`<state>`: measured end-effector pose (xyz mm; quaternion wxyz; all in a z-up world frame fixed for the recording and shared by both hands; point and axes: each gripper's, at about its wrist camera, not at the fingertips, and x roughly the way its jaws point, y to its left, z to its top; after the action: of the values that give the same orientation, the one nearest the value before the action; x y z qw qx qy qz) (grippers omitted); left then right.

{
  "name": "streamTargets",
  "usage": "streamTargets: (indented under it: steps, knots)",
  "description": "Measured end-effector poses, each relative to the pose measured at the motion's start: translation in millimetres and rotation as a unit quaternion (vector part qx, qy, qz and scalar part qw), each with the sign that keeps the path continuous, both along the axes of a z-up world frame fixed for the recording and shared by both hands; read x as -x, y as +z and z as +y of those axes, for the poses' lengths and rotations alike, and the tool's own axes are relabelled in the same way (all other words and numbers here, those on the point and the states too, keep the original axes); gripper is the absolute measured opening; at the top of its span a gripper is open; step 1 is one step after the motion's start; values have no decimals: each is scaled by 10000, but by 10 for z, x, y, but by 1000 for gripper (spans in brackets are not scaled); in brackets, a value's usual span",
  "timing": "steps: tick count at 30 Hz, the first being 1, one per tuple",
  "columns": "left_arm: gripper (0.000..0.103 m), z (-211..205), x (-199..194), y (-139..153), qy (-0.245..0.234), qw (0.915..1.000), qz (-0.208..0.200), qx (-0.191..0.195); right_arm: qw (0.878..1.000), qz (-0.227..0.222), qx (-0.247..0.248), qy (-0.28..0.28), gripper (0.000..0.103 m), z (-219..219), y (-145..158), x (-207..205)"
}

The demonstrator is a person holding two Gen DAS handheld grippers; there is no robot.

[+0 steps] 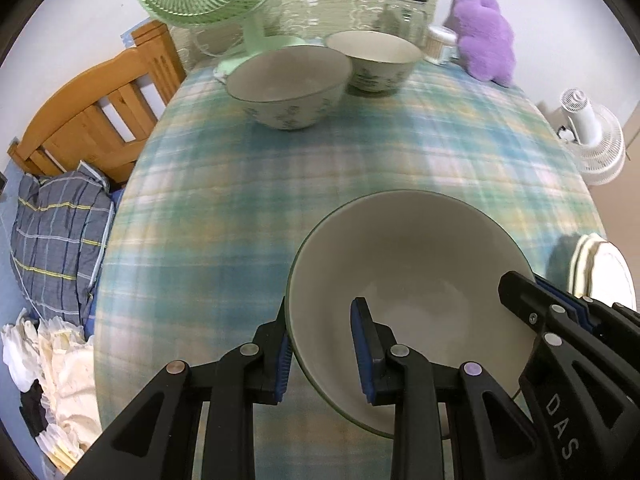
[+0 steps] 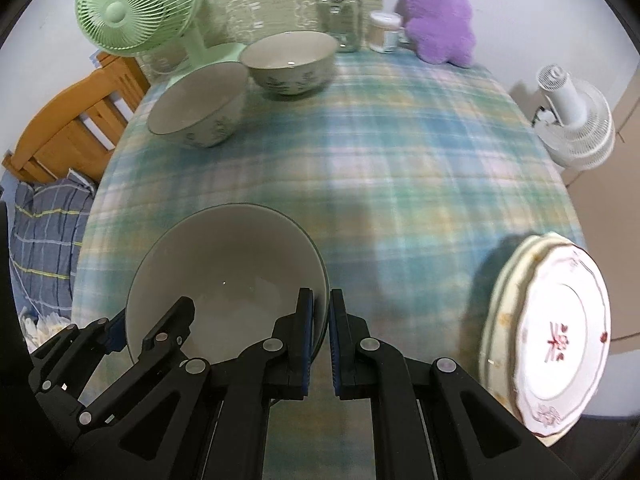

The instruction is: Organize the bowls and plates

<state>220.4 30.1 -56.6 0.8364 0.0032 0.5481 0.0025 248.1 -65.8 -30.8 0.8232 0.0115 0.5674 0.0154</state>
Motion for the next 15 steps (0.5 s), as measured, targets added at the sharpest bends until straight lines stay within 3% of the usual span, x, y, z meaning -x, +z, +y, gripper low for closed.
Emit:
streamTargets:
  steps: [15]
  knots:
    - [26, -575, 314, -51, 45, 9999, 123, 36, 9998, 170, 3, -86, 11, -612, -46, 279]
